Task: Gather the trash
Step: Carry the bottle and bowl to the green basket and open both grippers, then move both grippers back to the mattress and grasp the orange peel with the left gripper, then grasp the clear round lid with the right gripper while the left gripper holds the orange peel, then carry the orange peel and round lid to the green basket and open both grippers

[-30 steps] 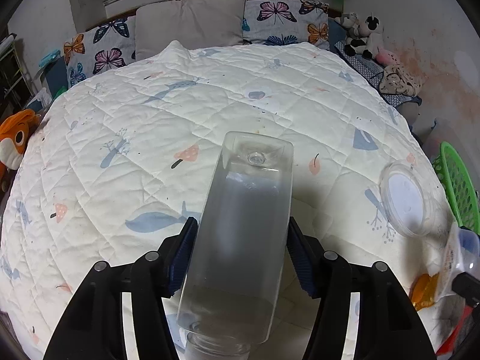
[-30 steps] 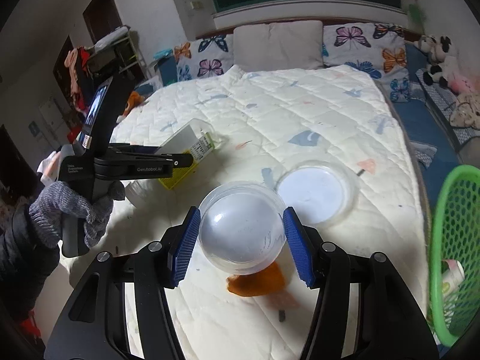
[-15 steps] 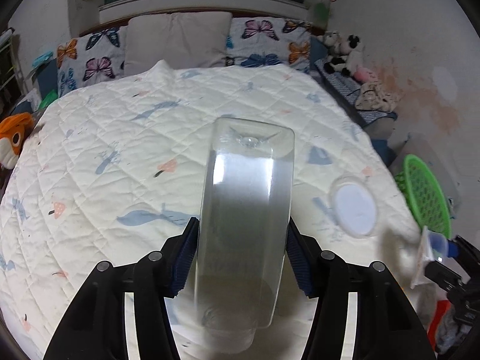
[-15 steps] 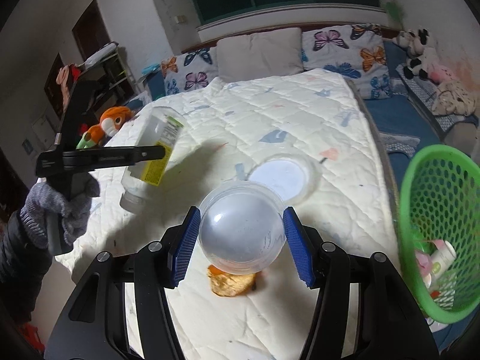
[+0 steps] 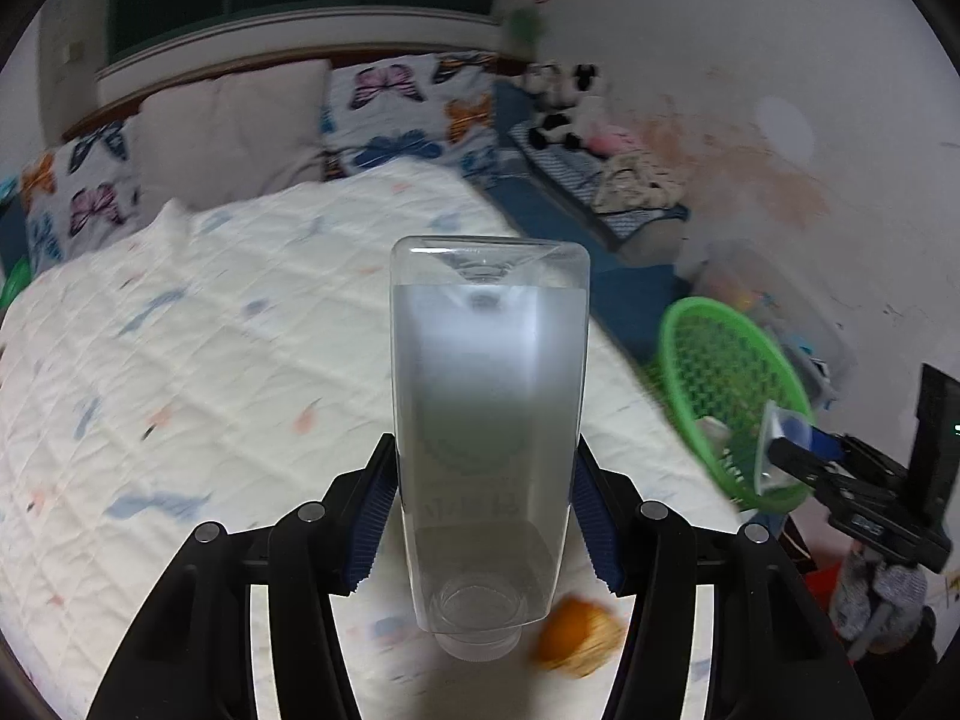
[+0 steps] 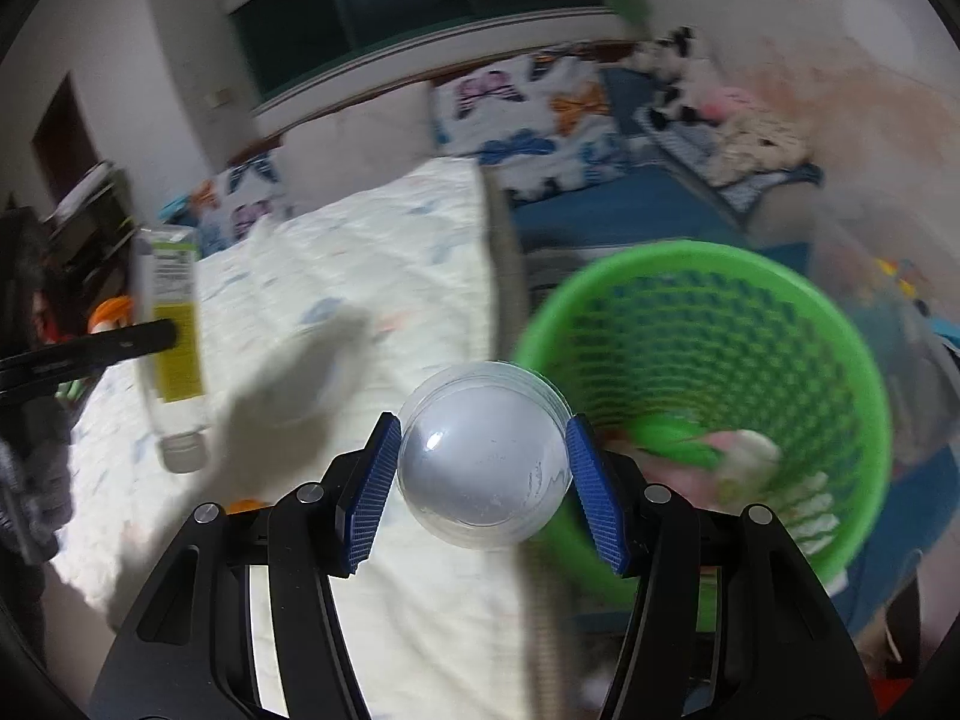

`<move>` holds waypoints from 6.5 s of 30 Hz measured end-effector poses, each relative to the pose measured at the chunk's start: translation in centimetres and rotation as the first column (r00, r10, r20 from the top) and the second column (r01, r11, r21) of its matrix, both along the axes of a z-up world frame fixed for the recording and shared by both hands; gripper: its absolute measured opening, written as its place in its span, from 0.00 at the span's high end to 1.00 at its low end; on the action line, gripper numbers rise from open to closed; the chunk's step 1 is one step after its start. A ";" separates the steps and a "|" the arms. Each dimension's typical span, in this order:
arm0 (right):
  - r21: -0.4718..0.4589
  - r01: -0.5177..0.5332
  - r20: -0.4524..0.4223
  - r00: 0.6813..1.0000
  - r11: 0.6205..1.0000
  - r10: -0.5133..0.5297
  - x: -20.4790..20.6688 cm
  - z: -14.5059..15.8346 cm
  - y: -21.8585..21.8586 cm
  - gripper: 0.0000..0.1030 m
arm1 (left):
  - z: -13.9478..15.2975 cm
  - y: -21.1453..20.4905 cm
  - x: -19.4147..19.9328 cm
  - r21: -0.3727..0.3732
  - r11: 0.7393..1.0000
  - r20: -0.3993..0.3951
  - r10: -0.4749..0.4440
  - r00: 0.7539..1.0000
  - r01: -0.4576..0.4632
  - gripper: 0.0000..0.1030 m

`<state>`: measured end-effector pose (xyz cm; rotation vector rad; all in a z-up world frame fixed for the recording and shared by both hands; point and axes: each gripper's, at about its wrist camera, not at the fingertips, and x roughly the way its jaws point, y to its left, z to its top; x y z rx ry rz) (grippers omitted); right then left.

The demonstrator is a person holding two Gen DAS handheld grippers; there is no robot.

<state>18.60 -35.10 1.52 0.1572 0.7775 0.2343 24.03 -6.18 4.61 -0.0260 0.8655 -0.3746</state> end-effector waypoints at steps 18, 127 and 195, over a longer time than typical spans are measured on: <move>0.023 0.183 -0.044 0.982 0.983 -0.182 -0.5 -2.0 -10.0 0.35 | 1.6 -16.3 2.4 -0.065 0.976 0.058 -0.204 0.977 0.208 0.48; -0.064 -0.335 -0.085 0.940 0.940 0.329 5.4 -3.4 16.2 0.07 | -5.8 8.8 -8.0 -0.045 0.987 0.005 0.155 0.988 -0.155 0.72; -0.090 0.103 -0.041 0.993 0.991 -0.107 0.4 -1.8 -5.1 0.13 | -2.4 -11.9 -1.9 -0.055 0.981 0.014 -0.185 0.983 0.186 0.72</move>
